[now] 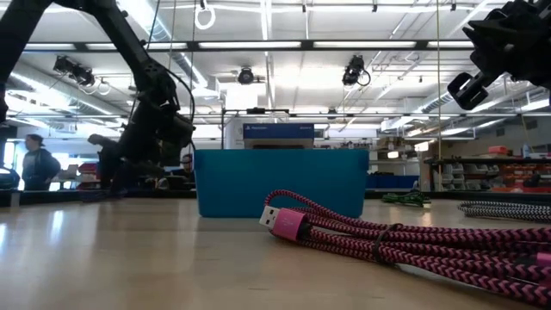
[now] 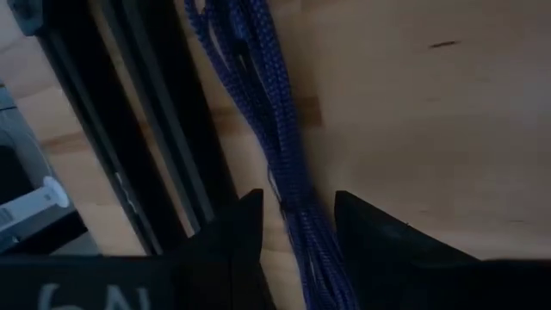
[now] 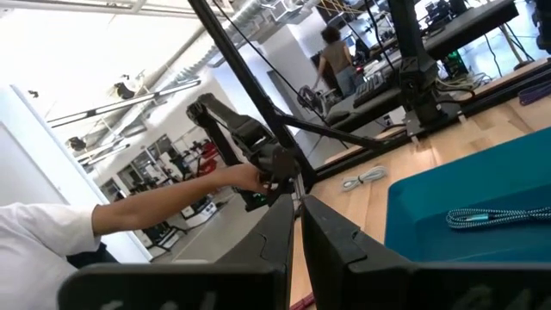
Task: Pick and place USB-C Cables
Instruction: Put the violet charger cable into the blue bin
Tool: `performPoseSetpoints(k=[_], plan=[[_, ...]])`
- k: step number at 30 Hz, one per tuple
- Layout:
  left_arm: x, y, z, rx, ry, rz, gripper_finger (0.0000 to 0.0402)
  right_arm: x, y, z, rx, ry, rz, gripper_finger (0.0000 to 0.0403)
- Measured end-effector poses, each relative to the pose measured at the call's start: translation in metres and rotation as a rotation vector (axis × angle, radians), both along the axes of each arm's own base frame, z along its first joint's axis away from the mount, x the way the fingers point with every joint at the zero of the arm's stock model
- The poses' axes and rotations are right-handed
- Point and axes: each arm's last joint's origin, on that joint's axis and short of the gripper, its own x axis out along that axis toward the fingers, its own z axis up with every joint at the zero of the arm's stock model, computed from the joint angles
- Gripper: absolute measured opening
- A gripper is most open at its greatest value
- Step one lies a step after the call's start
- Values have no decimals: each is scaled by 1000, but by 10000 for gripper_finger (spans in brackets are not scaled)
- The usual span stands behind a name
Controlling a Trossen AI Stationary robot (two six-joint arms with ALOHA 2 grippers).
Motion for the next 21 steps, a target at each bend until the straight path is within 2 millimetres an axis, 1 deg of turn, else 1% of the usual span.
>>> performPoseSetpoints(k=[3,6,15,21], plan=[[0,2,-1,-28,-80,30,150,0,0,0,0,0,0,32],[-2,3,-1,-35,-83,39,137,0,0,0,3,1,1,32],[-1,2,-1,-32,-78,34,78,0,0,0,7,3,3,32],[-2,-1,-1,-72,-70,10,31,0,0,0,6,2,2,32]])
